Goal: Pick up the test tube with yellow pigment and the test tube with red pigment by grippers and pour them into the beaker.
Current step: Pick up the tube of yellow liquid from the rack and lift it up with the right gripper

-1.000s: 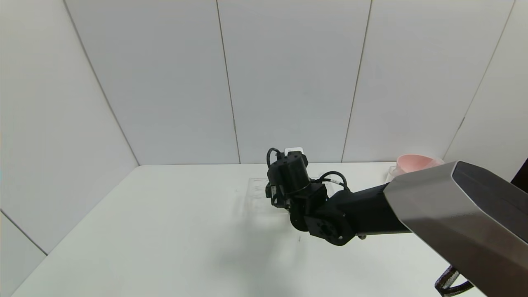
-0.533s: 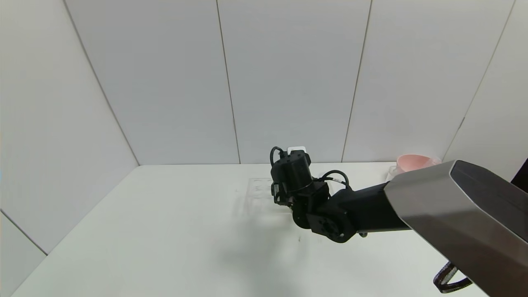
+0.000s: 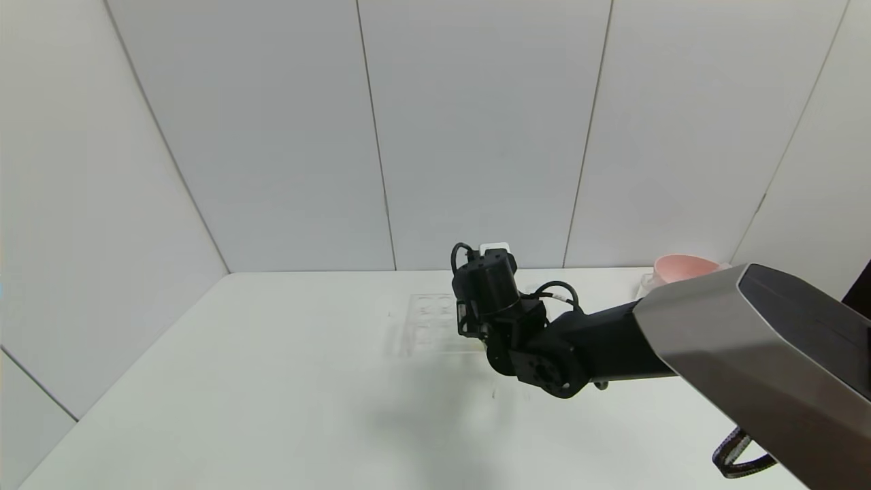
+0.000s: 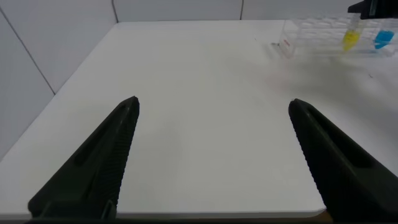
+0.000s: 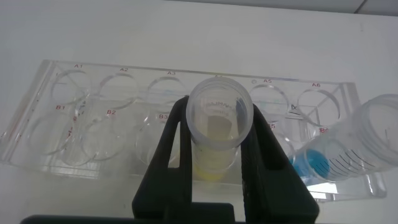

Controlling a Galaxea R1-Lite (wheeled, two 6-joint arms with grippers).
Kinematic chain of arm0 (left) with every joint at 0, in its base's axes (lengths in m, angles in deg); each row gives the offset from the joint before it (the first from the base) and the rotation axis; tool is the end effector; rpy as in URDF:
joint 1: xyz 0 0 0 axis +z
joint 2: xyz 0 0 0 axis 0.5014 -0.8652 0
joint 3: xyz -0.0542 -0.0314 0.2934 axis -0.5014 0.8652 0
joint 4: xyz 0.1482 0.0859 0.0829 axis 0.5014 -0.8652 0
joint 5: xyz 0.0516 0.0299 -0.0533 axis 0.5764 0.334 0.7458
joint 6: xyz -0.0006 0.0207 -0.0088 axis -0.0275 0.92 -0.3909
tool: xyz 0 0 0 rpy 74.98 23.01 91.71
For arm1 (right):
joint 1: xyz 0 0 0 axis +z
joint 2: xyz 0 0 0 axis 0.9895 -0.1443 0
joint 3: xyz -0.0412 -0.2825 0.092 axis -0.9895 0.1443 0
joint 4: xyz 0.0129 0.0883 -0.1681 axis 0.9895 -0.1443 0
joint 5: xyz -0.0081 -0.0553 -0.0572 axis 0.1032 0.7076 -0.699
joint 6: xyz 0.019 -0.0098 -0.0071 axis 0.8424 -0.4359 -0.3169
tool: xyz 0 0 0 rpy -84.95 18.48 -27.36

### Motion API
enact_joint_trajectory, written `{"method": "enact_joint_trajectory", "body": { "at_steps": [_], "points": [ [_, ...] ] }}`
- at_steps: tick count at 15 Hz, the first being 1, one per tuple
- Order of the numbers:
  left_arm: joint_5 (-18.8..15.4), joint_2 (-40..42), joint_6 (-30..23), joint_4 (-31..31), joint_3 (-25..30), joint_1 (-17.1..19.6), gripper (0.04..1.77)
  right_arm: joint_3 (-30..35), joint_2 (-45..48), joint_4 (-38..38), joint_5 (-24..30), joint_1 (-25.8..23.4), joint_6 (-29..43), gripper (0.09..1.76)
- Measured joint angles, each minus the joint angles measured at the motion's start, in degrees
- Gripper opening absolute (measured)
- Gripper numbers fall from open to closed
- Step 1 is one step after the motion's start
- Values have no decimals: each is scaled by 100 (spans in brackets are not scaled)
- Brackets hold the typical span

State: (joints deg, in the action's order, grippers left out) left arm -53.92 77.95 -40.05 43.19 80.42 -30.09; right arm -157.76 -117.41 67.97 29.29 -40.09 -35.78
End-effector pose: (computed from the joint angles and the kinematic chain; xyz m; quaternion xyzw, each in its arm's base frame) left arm -0.0228 0.0001 0.0735 -0.0083 0.0092 0.0015 0.9999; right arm 0.3662 0.3082 0.0975 0.0044 0.1845 0.0348 0.9822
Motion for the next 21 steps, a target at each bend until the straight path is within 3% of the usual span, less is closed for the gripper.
{"method": "enact_joint_trajectory", "body": {
  "at_steps": [10, 21],
  "points": [
    [-2, 0, 0, 9, 0, 0, 172, 7, 96, -60, 16, -35, -15, 51],
    [0, 0, 0, 6, 0, 0, 172, 38, 1179, -339, 13, 16, -461, 51]
  ]
}}
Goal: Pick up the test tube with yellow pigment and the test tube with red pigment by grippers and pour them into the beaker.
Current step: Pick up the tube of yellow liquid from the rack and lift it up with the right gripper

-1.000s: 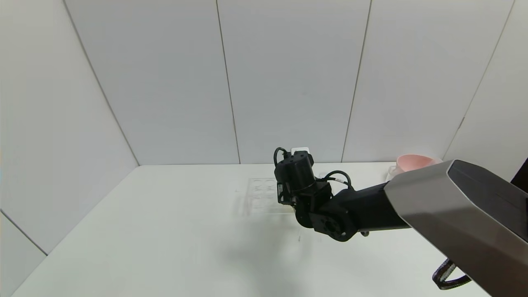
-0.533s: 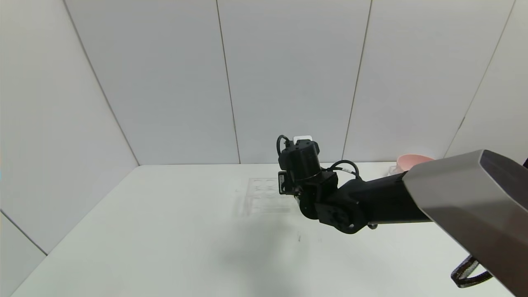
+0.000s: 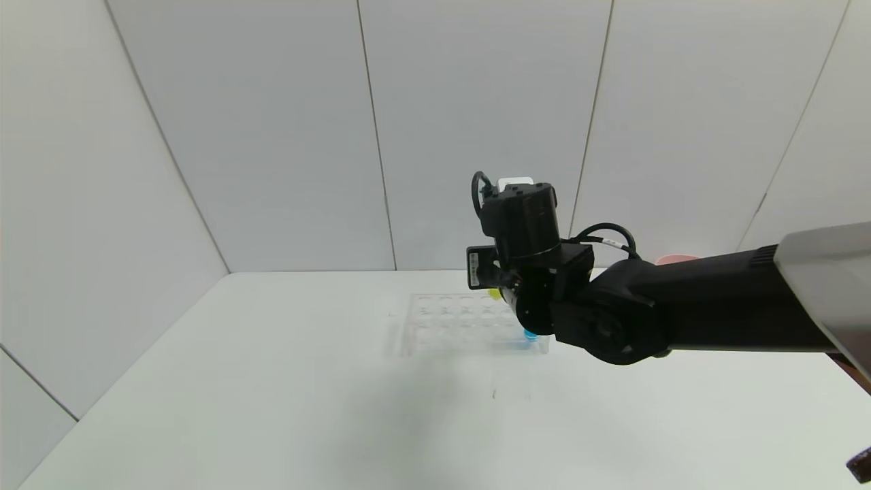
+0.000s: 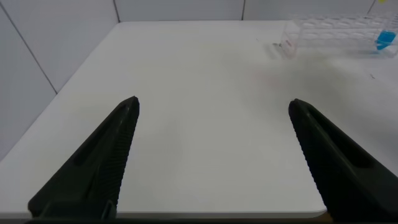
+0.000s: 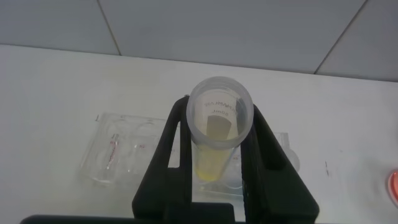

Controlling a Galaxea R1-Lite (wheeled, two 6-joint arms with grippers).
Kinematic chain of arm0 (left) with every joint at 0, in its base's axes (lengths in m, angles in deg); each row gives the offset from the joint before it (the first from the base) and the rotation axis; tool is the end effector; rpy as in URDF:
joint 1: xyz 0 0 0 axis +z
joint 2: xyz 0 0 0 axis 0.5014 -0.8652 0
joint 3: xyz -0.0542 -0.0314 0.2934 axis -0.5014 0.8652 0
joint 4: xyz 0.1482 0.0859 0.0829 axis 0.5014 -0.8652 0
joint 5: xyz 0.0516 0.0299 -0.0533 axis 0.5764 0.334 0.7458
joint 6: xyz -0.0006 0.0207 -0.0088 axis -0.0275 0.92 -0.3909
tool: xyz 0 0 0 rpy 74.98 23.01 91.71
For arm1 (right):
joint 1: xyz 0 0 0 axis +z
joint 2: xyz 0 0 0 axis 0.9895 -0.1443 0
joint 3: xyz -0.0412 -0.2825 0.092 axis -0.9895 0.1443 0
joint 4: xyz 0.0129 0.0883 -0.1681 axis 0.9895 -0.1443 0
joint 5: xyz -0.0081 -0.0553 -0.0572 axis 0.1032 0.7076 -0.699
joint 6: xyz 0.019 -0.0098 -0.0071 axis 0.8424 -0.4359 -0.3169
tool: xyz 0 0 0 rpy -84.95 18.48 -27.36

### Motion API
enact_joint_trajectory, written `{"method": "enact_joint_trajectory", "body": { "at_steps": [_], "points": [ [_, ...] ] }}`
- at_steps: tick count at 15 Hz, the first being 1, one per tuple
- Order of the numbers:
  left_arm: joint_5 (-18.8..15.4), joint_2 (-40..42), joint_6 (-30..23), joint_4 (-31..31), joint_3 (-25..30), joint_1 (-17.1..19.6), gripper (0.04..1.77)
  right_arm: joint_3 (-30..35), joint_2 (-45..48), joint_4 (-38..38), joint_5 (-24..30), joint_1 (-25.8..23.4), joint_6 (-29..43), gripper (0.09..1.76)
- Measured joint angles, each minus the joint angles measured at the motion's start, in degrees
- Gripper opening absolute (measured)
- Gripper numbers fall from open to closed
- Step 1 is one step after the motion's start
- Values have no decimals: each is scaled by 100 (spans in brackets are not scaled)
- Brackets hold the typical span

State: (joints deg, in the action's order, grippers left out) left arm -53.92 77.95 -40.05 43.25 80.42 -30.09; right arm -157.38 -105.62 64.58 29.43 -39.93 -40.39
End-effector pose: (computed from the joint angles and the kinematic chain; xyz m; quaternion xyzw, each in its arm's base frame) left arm -0.0228 0.0001 0.0736 -0.0083 0.0087 0.0015 0.9999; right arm 0.3414 0.2880 0.1858 0.0083 0.1294 0.0513 0.9902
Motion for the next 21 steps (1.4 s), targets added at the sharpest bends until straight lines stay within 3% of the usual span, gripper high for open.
{"method": "enact_joint_trajectory", "body": {
  "at_steps": [6, 9, 16, 18, 21],
  "points": [
    [0, 0, 0, 0, 0, 0, 172, 33, 67, 7, 0, 15, 22, 51],
    [0, 0, 0, 0, 0, 0, 172, 373, 199, 27, 138, 1, 28, 51],
    [0, 0, 0, 0, 0, 0, 172, 2782, 1931, 30, 2182, -226, -388, 51],
    [0, 0, 2, 0, 0, 0, 172, 3400, 2567, 11, 2782, -584, -835, 51],
    [-2, 0, 2, 0, 0, 0, 172, 4067, 3369, -162, 3713, -1518, -1460, 51]
  ]
}}
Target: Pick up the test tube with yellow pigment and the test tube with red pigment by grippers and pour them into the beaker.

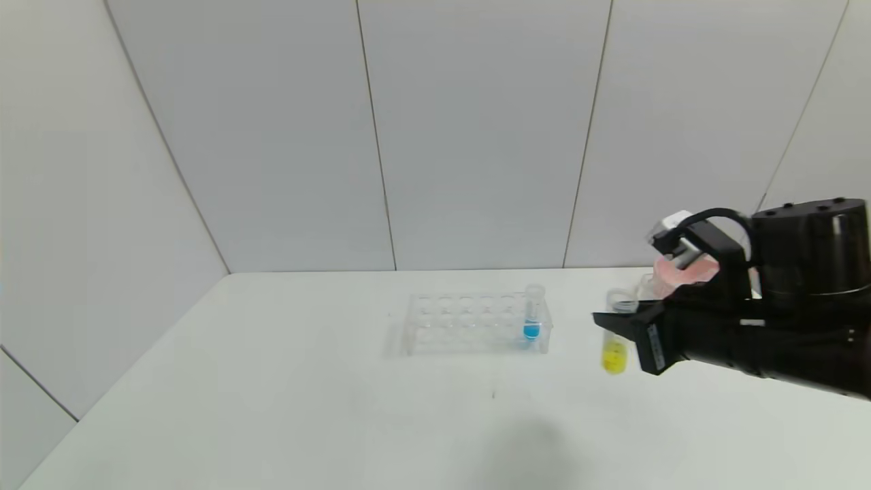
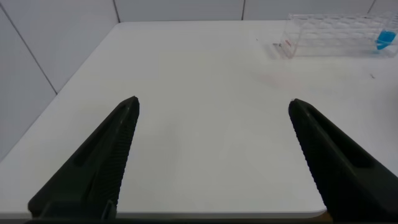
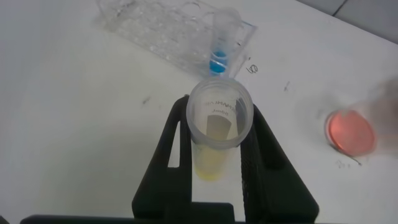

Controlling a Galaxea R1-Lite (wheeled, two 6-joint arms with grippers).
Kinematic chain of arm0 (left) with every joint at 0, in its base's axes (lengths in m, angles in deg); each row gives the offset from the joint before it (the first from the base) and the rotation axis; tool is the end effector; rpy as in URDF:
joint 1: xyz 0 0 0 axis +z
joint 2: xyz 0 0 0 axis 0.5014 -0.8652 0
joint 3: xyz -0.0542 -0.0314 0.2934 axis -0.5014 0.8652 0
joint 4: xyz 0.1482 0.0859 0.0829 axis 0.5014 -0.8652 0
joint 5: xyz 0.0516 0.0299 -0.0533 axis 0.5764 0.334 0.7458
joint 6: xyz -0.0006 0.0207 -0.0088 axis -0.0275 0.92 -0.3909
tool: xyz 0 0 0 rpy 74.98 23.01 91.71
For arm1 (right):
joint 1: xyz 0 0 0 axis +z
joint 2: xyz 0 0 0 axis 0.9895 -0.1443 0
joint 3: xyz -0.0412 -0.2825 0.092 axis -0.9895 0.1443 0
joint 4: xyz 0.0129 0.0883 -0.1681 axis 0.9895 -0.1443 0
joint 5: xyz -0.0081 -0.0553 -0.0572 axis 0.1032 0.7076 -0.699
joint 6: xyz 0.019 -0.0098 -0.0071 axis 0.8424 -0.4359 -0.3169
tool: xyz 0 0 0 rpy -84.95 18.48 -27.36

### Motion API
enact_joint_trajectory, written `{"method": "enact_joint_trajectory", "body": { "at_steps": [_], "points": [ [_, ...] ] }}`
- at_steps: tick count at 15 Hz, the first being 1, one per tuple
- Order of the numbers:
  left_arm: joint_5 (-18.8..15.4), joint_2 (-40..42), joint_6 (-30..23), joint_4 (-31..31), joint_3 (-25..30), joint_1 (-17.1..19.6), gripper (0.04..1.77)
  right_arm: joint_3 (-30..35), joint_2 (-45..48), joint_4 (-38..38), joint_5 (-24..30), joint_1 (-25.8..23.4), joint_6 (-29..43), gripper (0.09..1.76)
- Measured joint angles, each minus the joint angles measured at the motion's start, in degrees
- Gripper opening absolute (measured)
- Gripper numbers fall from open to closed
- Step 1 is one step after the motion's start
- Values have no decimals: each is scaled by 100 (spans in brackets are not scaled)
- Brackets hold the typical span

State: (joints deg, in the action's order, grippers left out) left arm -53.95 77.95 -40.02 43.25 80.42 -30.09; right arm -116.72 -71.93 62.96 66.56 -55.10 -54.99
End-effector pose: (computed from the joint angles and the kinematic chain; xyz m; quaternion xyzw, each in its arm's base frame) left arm -0.0228 0.0000 0.0736 -0.0080 0.0087 0.0012 0.9999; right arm 0.2430 0.1229 0.1976 -0.0675 0.2198 0.2523 0.9399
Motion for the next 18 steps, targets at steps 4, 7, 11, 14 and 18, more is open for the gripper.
{"method": "enact_joint_trajectory", "body": {
  "at_steps": [4, 7, 11, 14, 18],
  "points": [
    [2, 0, -2, 0, 0, 0, 172, 228, 645, -692, 1426, -1685, -829, 51],
    [2, 0, -2, 0, 0, 0, 172, 145, 722, -1070, 2503, -3051, -1943, 51],
    [2, 0, -2, 0, 0, 0, 172, -491, 219, -1904, 3151, -4195, -3273, 51],
    [0, 0, -2, 0, 0, 0, 172, -1269, -350, -2612, 3231, -4551, -4111, 51],
    [2, 0, -2, 0, 0, 0, 172, -2528, -1175, -3513, 3112, -4567, -4812, 51]
  ]
}}
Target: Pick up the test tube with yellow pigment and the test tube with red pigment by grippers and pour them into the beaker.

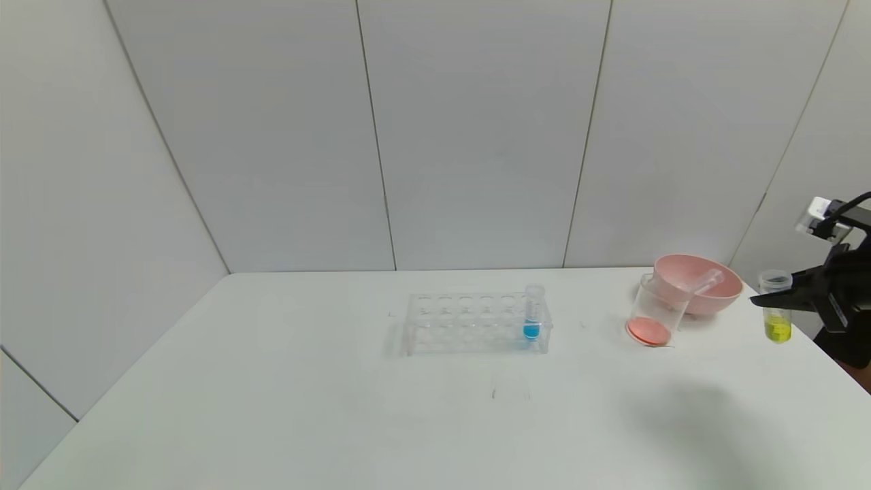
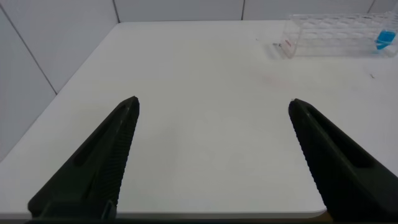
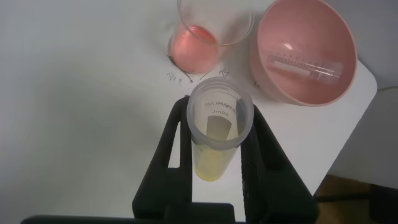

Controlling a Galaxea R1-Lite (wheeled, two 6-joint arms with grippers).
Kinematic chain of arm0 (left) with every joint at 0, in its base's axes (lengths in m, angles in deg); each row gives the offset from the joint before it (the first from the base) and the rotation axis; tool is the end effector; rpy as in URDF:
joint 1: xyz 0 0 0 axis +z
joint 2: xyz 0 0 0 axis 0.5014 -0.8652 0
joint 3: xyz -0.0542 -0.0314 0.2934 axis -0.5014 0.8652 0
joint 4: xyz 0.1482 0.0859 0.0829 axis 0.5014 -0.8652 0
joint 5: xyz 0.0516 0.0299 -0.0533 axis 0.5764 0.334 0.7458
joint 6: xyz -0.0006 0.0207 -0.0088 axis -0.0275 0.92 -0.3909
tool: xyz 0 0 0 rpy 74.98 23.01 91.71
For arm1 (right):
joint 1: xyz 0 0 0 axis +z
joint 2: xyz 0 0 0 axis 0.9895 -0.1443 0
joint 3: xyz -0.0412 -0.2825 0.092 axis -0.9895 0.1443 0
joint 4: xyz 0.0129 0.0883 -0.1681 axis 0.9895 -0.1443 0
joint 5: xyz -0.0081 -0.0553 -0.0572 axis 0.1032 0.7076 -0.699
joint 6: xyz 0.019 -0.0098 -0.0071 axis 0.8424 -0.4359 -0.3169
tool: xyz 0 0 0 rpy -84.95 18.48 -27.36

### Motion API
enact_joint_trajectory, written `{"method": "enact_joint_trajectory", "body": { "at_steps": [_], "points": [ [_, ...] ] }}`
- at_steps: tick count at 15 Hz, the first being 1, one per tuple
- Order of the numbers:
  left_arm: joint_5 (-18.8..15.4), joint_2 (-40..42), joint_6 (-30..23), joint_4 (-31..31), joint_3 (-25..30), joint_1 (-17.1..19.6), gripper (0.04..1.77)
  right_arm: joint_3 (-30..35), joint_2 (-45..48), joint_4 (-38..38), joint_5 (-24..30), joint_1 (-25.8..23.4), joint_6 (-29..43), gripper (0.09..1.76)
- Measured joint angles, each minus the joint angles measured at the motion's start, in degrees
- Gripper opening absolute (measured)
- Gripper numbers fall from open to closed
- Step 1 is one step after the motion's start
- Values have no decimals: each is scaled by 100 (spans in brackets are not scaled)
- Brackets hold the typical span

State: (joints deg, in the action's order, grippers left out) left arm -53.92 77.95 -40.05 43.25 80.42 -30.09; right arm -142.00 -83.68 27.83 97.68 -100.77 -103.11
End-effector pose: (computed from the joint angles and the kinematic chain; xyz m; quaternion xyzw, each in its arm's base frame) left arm -0.0228 0.0001 0.0736 -0.0083 0.0087 0.0015 0.9999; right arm 0.3025 -0.0913 0.2080 -0.2218 0.2797 0.2633 0.8963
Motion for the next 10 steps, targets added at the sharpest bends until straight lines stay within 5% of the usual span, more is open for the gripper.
{"method": "enact_joint_trajectory", "body": {
  "at_steps": [10],
  "points": [
    [0, 0, 2, 2, 0, 0, 172, -3567, -1950, -2387, -1324, 562, -1064, 51]
  ]
}}
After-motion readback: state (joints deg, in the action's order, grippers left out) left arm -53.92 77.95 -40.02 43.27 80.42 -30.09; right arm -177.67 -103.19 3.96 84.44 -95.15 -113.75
